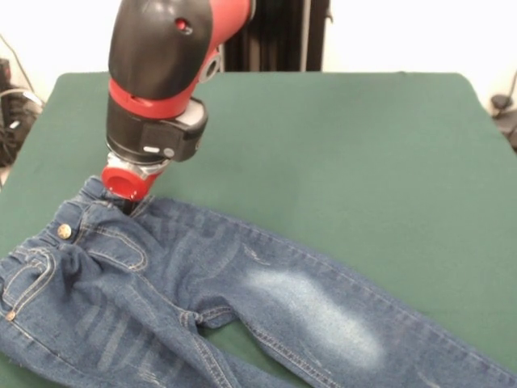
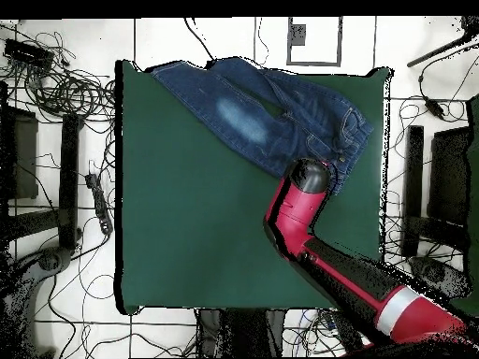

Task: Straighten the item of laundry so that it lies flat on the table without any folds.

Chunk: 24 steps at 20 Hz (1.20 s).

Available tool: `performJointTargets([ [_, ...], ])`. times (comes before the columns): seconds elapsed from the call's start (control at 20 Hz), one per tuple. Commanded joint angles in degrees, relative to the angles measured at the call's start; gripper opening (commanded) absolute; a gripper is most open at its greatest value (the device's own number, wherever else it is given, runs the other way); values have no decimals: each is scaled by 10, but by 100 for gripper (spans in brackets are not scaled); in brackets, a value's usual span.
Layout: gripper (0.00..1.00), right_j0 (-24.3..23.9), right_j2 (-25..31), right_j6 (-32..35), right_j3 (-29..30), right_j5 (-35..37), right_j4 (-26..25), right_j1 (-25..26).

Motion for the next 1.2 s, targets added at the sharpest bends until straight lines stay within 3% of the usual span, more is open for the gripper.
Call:
performJointTargets([
  [0.05,0,20,-61,228,67,68,87,31],
  [0.5,0,40,-42,238,155,105,168,-103],
  [0.8,0,53,-10,171,172,104,294,-181],
  [1.2,0,79,-98,223,195,177,220,-152],
])
